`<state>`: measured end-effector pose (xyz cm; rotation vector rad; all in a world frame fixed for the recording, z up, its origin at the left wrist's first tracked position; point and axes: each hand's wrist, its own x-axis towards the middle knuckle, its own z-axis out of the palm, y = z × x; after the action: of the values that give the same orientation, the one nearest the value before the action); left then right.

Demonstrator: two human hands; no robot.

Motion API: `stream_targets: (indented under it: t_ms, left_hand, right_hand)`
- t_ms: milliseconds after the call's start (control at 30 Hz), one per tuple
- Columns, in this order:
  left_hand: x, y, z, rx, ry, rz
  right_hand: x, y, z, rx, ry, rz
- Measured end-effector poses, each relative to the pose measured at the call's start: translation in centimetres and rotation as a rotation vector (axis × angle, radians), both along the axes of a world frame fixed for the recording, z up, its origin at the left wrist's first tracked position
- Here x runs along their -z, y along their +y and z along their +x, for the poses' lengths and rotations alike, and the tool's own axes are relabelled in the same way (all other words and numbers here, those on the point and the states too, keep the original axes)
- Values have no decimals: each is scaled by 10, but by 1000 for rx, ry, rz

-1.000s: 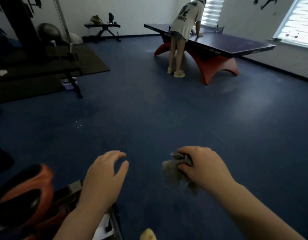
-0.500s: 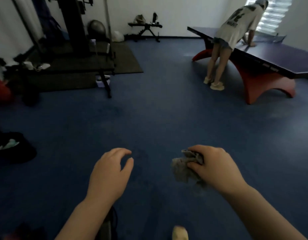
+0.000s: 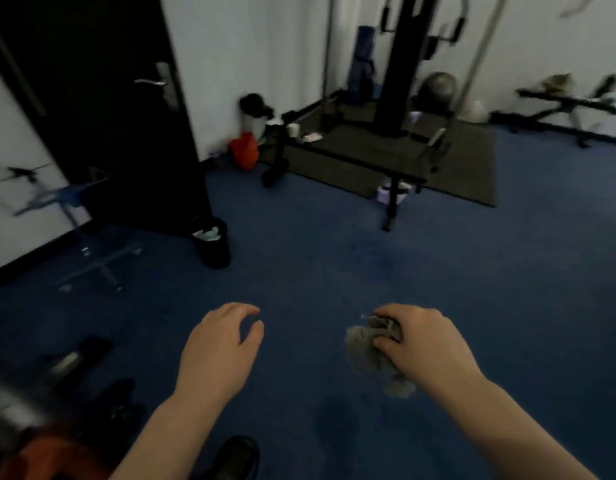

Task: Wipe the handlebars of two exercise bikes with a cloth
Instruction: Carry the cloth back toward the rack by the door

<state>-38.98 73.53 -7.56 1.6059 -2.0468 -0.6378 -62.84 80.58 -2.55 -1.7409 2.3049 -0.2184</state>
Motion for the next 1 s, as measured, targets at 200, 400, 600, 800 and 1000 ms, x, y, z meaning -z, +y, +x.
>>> stream_targets:
  t_ms: [200,400,600,800,1000]
  left_hand:
    - [10,-43,34,-332,-66,27]
    - [23,-129,38,-499,-39,66]
    - [5,-230,19,-533,-19,9]
    - [-10,-321,-7,-546,-32,-3]
    - [-15,-407,-23,-703,-26,-28]
  right_hand:
    - [7,-125,22,-312,-70,10]
    - [15,-242,36,-519,-56,42]
    - [-3,-351,26,-588,-37,16]
    - [-2,-455,8,-644,-63,34]
    - [-4,-579,5,-782,-43,35]
